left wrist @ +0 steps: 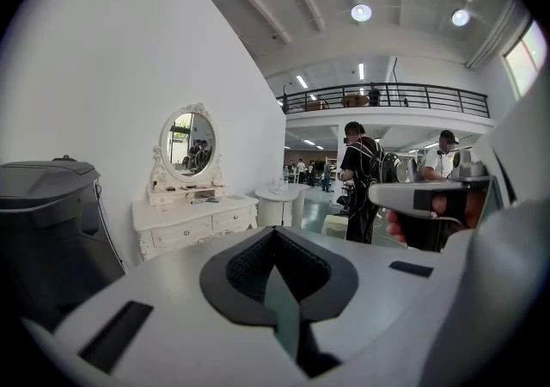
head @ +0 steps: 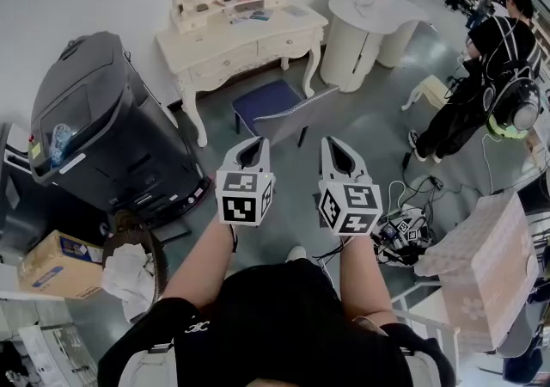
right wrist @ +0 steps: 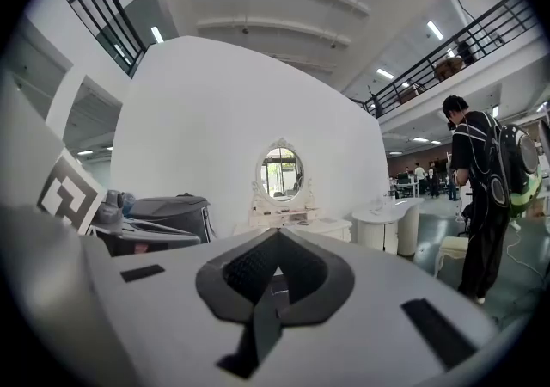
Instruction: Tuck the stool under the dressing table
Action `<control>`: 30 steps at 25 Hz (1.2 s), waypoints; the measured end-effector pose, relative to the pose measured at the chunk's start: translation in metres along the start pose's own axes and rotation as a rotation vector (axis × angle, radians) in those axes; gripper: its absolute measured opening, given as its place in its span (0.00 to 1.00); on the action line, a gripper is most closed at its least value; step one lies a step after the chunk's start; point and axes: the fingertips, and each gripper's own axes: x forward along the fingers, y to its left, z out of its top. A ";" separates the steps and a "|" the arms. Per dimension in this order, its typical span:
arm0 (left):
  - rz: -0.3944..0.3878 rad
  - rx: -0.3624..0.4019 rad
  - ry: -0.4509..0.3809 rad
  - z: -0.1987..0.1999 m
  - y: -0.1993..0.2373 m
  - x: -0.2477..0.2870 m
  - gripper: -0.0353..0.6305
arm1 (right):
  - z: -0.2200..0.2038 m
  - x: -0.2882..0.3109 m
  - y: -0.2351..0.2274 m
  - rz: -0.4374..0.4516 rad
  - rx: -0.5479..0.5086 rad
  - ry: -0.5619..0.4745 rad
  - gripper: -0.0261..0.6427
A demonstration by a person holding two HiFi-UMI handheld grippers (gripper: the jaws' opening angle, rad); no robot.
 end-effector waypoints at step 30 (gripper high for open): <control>0.104 -0.024 0.127 -0.022 -0.042 0.126 0.05 | -0.033 0.054 -0.145 0.116 -0.016 0.109 0.05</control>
